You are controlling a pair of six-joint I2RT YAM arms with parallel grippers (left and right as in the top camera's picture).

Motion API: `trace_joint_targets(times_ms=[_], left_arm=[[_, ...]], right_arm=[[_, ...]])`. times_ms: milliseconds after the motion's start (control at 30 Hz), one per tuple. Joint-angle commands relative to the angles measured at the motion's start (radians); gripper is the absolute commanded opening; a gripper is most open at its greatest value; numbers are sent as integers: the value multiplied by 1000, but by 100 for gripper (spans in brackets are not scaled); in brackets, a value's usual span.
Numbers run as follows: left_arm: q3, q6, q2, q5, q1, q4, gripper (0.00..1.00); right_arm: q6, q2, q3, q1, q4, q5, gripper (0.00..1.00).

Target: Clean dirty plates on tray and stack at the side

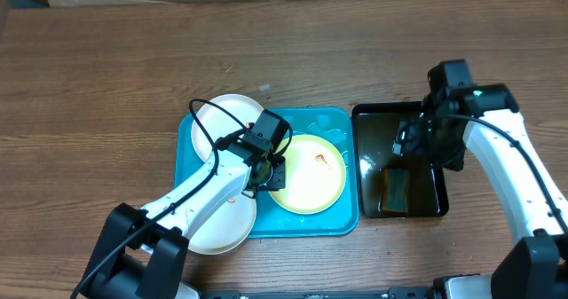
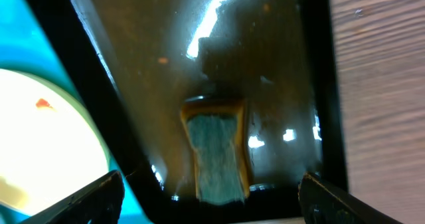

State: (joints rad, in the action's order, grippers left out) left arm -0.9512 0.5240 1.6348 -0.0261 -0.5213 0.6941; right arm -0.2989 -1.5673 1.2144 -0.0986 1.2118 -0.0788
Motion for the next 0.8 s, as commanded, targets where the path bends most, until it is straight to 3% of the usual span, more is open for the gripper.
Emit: trace_joint_targets(times_ms=[0,267,500,767], left_arm=[[7,44,19,17,6,-3,29],[6,64,60,29,7,-11,36],[6,63,60,21,12,-16,34],[6,56,60,18,12,-15,37]], right_arm=[[-20,2,-61,3,-43,-20,85],[-20,2,-97,2,-90,-32,82],[-20,2,-159,-45,-112,-79,73],[-98,2,-334,-110,-348,64,75]])
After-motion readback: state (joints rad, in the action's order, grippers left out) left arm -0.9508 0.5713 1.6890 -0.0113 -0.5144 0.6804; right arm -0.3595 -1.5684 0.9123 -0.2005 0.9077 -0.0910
